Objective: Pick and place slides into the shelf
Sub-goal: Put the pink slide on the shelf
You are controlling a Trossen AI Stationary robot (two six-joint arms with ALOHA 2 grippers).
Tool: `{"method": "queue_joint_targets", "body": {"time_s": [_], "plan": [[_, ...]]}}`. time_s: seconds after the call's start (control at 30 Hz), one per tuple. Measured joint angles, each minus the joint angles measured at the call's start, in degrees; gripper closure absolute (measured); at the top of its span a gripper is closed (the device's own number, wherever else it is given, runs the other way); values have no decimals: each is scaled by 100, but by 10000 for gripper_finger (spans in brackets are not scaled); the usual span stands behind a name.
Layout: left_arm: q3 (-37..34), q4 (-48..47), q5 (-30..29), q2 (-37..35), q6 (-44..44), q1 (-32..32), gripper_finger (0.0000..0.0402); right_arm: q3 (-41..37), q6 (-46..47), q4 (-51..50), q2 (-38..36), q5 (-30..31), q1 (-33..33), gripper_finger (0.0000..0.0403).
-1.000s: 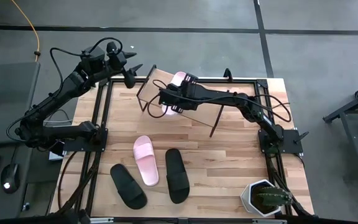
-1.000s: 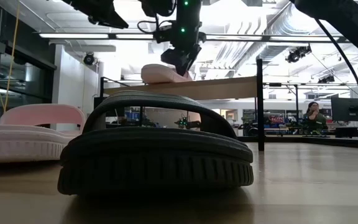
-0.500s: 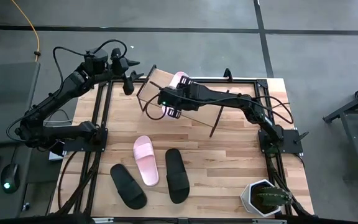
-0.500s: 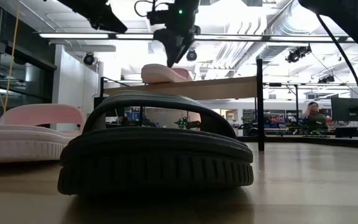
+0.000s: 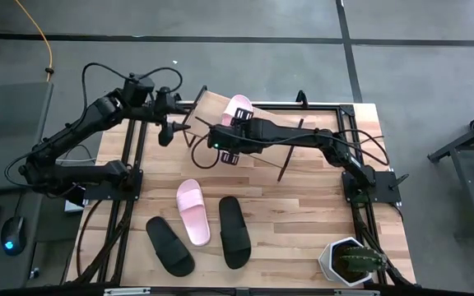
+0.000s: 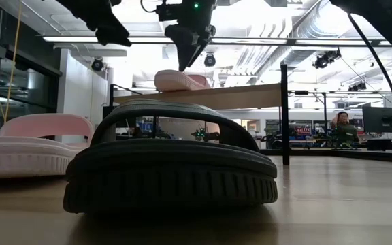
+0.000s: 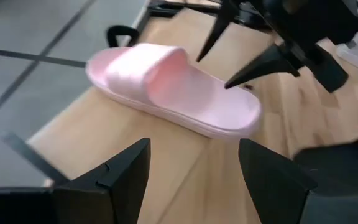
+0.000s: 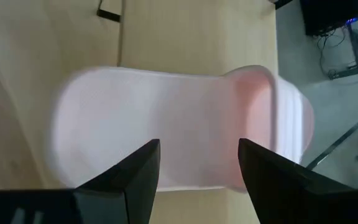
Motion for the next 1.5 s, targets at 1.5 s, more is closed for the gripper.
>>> {"method": "queue_joint_targets", "body": {"time_s": [1.5], "plan": [[-1413, -1422, 1270, -2, -687, -1171, 169, 0, 142, 606, 24, -1666, 1538, 194]]}}
